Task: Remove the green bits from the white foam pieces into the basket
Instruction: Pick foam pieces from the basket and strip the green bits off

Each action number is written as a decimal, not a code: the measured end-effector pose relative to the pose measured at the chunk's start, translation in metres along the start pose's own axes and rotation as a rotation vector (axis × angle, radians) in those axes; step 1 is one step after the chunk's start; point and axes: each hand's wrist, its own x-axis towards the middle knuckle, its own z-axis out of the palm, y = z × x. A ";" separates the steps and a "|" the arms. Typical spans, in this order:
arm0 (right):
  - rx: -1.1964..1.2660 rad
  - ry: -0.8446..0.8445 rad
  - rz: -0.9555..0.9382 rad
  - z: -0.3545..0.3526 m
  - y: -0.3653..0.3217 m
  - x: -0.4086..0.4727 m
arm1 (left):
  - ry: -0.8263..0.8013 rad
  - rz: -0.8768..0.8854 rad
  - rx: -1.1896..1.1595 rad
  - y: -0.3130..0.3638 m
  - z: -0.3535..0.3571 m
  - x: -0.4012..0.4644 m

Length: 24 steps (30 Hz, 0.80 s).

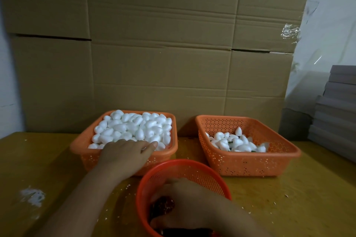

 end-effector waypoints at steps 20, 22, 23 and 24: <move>0.007 -0.010 0.065 0.000 -0.002 -0.001 | -0.069 -0.086 -0.239 -0.001 -0.011 -0.001; 0.001 -0.010 0.055 0.000 -0.003 -0.001 | -0.082 -0.089 -0.219 -0.003 -0.016 -0.001; -0.002 -0.011 0.049 0.000 -0.003 -0.001 | -0.051 -0.086 -0.143 -0.005 -0.018 -0.002; -0.003 -0.013 0.044 0.000 -0.003 -0.001 | 0.010 -0.085 -0.067 -0.006 -0.019 -0.003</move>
